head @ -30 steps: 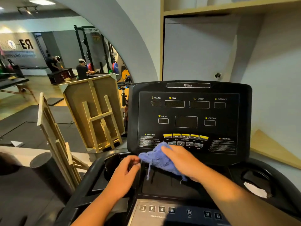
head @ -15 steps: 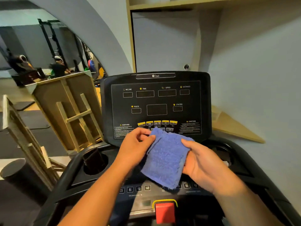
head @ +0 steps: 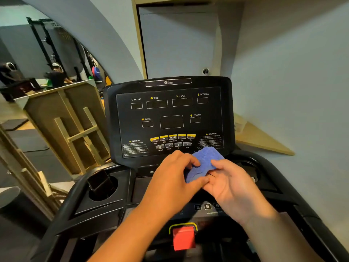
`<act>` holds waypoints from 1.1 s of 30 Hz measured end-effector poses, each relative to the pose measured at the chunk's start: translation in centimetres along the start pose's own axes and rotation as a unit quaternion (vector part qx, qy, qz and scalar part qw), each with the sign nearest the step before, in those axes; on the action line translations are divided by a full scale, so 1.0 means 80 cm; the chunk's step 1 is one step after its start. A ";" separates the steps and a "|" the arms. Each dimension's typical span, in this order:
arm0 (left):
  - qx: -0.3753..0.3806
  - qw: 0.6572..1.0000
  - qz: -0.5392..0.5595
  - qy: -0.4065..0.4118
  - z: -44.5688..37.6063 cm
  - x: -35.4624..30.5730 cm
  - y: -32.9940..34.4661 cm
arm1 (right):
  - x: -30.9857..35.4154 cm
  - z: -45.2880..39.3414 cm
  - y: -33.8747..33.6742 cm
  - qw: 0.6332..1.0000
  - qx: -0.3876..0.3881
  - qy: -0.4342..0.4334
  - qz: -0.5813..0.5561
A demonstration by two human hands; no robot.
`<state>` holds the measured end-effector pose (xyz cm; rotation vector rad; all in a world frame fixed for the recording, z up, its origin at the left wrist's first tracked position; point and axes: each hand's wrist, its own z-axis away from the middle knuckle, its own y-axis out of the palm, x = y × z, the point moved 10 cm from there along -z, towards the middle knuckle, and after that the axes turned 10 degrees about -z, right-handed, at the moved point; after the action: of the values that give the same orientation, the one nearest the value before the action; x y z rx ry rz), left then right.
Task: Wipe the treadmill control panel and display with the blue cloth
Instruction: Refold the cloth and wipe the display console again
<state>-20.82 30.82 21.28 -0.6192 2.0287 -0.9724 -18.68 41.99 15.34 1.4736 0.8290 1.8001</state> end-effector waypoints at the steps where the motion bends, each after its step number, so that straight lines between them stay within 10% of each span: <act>1: 0.006 1.000 0.012 -0.016 0.000 0.002 0.001 | 0.000 0.001 0.002 1.000 0.008 -0.002 0.002; 14: 0.103 0.951 0.234 -0.173 -0.001 0.035 0.028 | 0.006 0.005 -0.002 0.983 -0.016 -0.059 0.170; 22: -0.014 0.949 0.204 -0.239 -0.012 0.099 -0.044 | 0.040 -0.010 -0.022 0.952 -0.067 -0.070 0.290; 27: 0.134 0.982 0.120 -0.060 -0.030 0.056 -0.028 | 0.057 -0.033 0.032 0.896 0.032 -0.017 0.442; 33: 0.296 0.901 0.315 0.027 -0.041 -0.011 0.012 | 0.082 -0.039 0.107 0.801 0.126 0.034 0.584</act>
<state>-23.07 33.39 22.20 0.3793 1.6602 -1.1112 -23.55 42.14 25.47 2.4048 0.0836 2.6570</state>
